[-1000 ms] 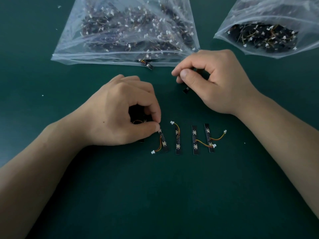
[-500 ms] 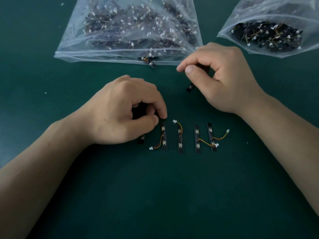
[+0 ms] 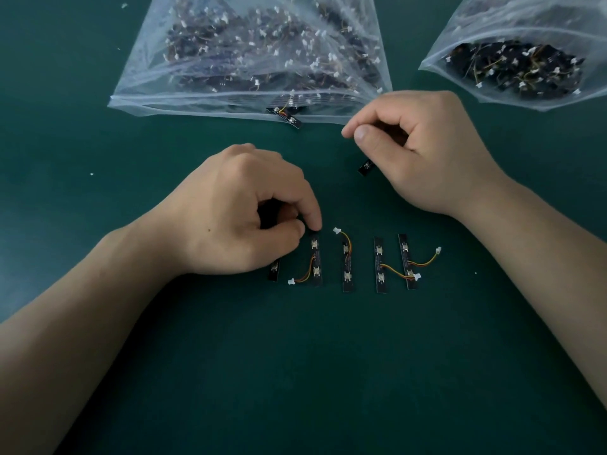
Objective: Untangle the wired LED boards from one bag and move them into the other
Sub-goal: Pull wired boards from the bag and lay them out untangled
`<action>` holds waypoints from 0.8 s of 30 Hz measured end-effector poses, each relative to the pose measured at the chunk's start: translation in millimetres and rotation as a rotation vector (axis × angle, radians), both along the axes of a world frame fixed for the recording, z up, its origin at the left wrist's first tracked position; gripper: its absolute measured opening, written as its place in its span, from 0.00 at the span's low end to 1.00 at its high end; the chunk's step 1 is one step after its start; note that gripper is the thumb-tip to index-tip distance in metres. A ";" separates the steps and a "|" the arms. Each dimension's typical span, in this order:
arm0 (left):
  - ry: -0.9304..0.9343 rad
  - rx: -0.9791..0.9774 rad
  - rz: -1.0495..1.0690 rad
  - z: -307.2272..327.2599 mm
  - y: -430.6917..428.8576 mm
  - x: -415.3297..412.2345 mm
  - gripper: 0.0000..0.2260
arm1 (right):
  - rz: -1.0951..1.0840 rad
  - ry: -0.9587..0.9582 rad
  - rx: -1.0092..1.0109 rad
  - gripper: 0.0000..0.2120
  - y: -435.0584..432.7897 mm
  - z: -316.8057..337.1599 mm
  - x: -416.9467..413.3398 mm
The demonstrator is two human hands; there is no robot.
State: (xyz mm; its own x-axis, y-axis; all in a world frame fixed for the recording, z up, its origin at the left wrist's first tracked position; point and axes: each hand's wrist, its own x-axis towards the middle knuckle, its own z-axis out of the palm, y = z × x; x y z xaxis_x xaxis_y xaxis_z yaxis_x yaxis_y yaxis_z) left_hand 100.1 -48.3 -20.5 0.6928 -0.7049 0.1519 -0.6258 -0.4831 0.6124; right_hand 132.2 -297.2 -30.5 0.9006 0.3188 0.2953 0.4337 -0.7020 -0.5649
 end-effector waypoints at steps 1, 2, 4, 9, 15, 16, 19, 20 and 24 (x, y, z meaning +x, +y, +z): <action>-0.004 -0.011 -0.003 0.0 0.0 -0.5 0.09 | -0.002 0.002 -0.002 0.09 -0.1 0.0 0.0; -0.007 -0.019 -0.005 -0.5 -0.1 -1.1 0.09 | -0.002 0.003 -0.003 0.09 -0.2 0.0 0.0; -0.012 -0.024 -0.003 -1.1 -0.5 -1.9 0.08 | 0.000 0.001 -0.001 0.09 0.2 -0.4 0.1; -0.024 -0.023 0.008 -1.0 -1.3 -2.3 0.09 | 0.000 -0.009 -0.003 0.10 0.6 -0.8 0.6; -0.121 -0.105 0.200 -1.2 -3.7 -4.6 0.10 | 0.001 -0.005 -0.005 0.10 0.6 -0.2 0.9; -0.133 -0.126 0.243 -1.6 -3.9 -3.9 0.10 | -0.001 -0.007 -0.010 0.10 -0.3 0.0 1.1; -0.142 -0.152 0.344 -4.9 -3.9 -1.8 0.10 | 0.001 0.026 -0.072 0.09 -4.5 2.9 2.6; -0.148 -0.150 0.372 -6.5 -4.4 -1.1 0.10 | 0.017 0.052 -0.130 0.09 -6.6 5.2 3.3; -0.195 -0.043 0.466 -10.8 -6.4 6.8 0.17 | 0.138 0.170 -0.198 0.12 -16.8 12.8 3.6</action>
State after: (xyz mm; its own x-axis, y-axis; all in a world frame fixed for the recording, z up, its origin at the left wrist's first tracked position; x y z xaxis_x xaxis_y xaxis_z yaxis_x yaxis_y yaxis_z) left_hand 106.9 -54.7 -31.4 0.8881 -0.3177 0.3321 -0.4544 -0.7151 0.5312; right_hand 135.9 -314.1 -17.7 0.8759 0.4782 0.0635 0.4436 -0.7465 -0.4959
